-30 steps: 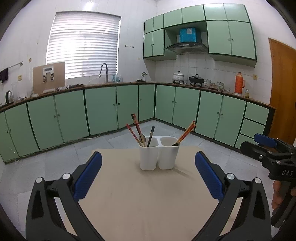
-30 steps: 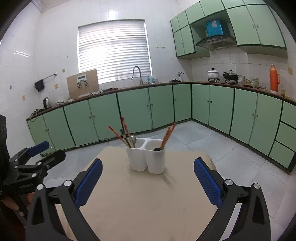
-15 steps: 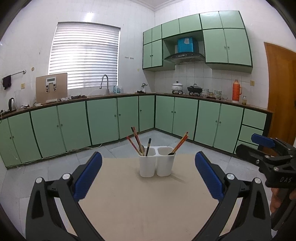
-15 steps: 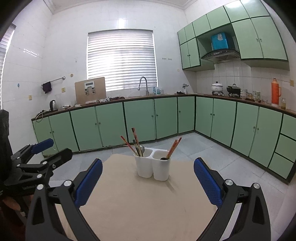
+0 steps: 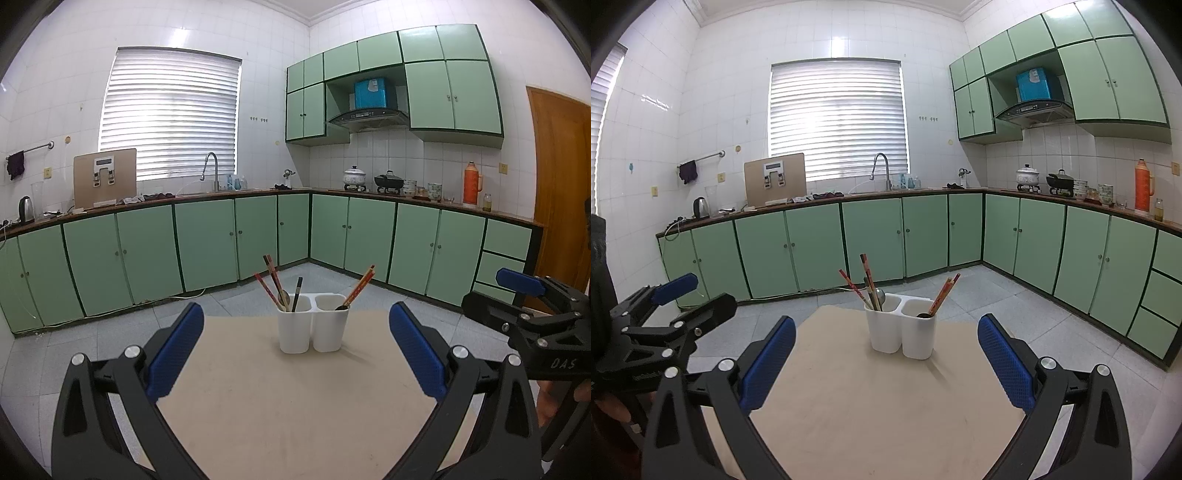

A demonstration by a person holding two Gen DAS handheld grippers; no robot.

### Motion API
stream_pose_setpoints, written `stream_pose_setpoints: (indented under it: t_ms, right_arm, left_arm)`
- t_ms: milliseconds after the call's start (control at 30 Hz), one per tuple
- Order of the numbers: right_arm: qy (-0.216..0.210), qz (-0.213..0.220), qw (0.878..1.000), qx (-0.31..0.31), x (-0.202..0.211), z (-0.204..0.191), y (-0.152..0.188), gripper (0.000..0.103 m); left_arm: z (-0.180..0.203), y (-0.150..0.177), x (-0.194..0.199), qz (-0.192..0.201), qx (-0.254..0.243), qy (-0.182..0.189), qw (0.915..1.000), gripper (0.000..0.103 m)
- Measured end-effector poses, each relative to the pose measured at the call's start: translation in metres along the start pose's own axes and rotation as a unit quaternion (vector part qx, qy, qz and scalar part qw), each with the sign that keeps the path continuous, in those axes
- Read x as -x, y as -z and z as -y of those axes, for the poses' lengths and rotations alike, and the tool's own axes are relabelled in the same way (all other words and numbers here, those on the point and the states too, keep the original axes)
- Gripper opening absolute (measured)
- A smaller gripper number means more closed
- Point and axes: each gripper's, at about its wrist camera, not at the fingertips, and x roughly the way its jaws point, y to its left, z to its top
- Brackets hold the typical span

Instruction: Organize utensils

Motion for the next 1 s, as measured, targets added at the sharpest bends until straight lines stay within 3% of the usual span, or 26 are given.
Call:
stream_pose_setpoints:
  t_ms: [1000]
  right_arm:
    - [0.0,-0.002,1.0,0.004,-0.0046,-0.0013,-0.0004,0.097]
  left_arm:
    - [0.0012,0.0015,0.0001,0.0,-0.003,0.001,1.0,0.097]
